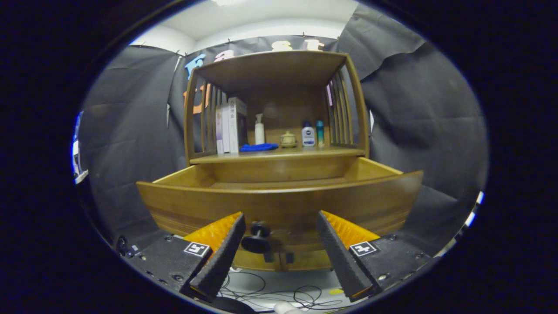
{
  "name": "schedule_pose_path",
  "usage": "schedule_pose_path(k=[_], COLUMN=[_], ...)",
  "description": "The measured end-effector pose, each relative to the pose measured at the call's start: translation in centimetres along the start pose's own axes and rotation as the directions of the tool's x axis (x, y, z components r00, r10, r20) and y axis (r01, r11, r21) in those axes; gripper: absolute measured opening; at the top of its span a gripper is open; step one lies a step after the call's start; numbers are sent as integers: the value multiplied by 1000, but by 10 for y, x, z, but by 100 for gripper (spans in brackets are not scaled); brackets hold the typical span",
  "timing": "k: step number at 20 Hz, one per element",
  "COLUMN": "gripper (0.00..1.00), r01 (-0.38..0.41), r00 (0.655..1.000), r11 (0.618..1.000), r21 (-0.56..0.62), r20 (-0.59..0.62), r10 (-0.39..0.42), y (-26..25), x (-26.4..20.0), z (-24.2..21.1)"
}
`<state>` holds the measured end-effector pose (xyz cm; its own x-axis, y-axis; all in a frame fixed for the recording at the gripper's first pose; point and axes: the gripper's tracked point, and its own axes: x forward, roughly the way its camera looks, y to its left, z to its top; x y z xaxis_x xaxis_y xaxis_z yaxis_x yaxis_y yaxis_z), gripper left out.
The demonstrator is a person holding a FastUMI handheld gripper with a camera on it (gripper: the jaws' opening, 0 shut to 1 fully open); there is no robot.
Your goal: Pull open the drawer, take out the items inside it, and place them on the countertop above the cabinet.
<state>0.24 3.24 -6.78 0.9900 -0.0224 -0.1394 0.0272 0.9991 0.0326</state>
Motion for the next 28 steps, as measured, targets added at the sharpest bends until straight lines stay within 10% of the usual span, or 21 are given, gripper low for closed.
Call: schedule_pose_path(k=[9,16,28], gripper=[100,100,100], r01=[12,-67,-101], r00=[999,952,600], r11=[998,991,990], r21=[-54,-120,-101], r20=[-36,-306,-799], r10=[-13,27,-20], y=[-15,34,44], x=[49,129,180], z=[136,133,4])
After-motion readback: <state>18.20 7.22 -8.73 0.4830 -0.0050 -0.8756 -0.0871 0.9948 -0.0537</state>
